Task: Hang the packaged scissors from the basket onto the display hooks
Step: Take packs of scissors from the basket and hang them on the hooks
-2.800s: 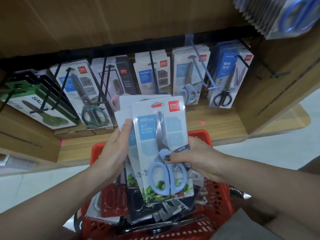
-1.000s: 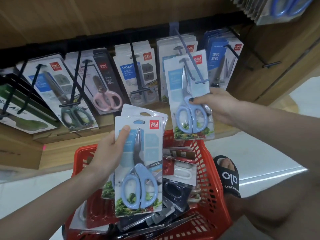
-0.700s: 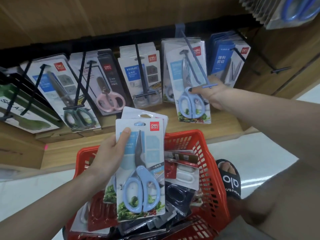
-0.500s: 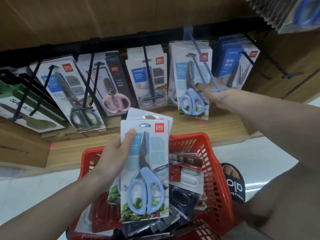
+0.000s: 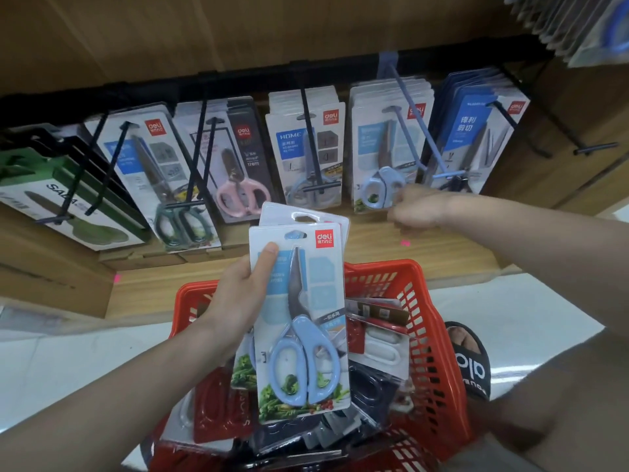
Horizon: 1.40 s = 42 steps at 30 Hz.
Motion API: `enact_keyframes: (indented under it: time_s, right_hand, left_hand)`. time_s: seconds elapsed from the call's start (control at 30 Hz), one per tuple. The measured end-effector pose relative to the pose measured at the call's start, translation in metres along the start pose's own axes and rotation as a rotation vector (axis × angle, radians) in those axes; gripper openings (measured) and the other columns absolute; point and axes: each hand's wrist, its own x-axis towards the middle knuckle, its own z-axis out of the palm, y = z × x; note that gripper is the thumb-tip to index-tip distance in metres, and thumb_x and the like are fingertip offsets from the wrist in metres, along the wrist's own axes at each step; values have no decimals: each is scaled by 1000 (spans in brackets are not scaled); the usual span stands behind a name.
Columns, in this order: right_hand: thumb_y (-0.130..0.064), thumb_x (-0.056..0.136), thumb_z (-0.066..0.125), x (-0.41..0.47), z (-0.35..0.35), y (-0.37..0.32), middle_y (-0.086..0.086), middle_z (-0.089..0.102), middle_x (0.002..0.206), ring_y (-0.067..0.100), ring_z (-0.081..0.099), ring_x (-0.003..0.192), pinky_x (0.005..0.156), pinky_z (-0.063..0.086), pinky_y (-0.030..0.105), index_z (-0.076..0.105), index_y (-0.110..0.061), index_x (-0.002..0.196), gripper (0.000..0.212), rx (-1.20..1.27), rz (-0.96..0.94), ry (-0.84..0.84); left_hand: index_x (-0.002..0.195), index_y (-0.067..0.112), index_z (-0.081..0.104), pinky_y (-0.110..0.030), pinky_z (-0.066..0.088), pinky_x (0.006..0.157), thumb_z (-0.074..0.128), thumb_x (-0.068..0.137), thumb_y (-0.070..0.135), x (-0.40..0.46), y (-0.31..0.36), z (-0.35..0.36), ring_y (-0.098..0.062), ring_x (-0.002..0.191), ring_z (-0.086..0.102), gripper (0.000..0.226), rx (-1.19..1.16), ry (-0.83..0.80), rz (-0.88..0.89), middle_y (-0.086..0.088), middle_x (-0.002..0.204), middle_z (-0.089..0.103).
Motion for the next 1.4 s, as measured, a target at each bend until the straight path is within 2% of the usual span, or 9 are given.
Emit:
enact_keyframes:
  time_s: [0.17,0.3,0.43,0.63,0.7,0.77,0.87,1.0,1.4]
  right_hand:
    - [0,97,56,-47,48,-5,13,77,107,23,77,96,82,62,31,66,-10,117,24,441,-110,-474]
    - [7,77,59,-77,70,-5,10,73,128,31,70,119,100,58,41,64,-17,130,59,699,-171,-711]
    - [-15,95,75,-96,92,4,3,77,118,19,77,102,90,63,41,66,-16,130,36,742,-146,-473]
    - [-8,100,66,-108,99,27,-1,80,89,5,72,65,51,53,17,74,-8,118,20,775,-209,-302]
    - [-8,100,65,-108,93,37,3,81,101,23,78,86,78,65,35,75,-12,120,23,769,-218,-236]
    - [-7,100,65,-109,87,48,5,80,110,31,76,104,103,55,50,75,-14,121,24,771,-215,-206]
    - [-7,101,63,-109,74,65,6,80,113,26,76,105,100,57,46,73,-17,124,27,841,-177,-186]
    - [-4,102,59,-107,58,83,7,79,114,28,73,105,94,56,46,73,-15,121,26,938,-142,-62]
    - [-15,106,58,-95,30,81,10,77,121,40,67,120,104,52,60,72,-16,126,25,1049,-121,48]
  left_hand:
    - [112,26,76,-12,57,66,46,110,49,4,-3,4,1,94,76,38,-39,-7,-30,15,106,81]
    - [112,25,76,-20,58,67,52,106,57,4,1,8,-2,91,78,41,-72,28,-96,14,101,82]
    - [114,22,75,-29,63,68,57,101,62,2,3,16,-15,93,80,45,-107,-14,-169,6,101,83]
    - [125,24,74,-50,43,117,53,98,72,0,-2,23,-18,121,70,59,-33,-42,-188,8,119,79]
    - [131,26,72,-46,35,121,45,99,75,0,-1,24,-17,131,62,64,-20,-21,-192,8,132,74]
    - [123,29,73,-42,38,117,41,101,74,3,-3,24,-11,126,64,60,-12,23,-190,13,127,75]
    - [99,28,72,-29,48,90,44,103,69,9,-7,21,8,88,74,50,0,87,-165,20,99,81]
    - [149,20,55,-56,29,125,46,99,74,12,-9,15,-21,145,50,75,-17,102,-212,3,153,58]
    - [158,23,45,-43,21,123,43,106,64,6,-17,24,-19,154,34,67,35,77,-165,7,163,45]
